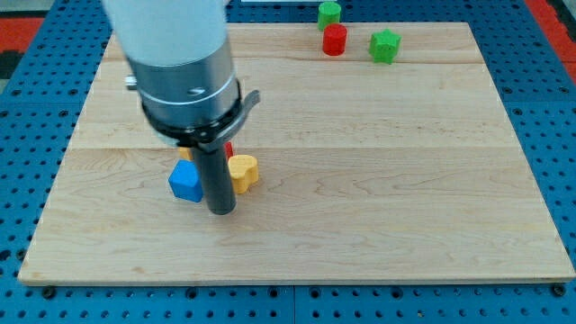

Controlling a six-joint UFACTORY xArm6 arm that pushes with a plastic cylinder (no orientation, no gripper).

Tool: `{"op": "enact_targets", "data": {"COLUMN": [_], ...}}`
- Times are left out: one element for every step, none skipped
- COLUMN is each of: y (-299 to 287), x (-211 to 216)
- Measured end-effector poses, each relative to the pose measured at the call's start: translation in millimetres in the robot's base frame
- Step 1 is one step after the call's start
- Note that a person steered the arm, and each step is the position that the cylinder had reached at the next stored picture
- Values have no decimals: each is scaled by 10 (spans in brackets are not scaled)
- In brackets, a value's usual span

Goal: Move your arm towards the top right side of the board

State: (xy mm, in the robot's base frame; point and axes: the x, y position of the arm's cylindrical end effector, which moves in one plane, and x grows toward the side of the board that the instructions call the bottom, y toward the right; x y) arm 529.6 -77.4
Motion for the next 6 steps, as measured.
{"op": "enact_targets", "data": {"y": [93,532,1123,2353,3476,3149], "x": [190,101,-883,-1618,-2377,-2810]}}
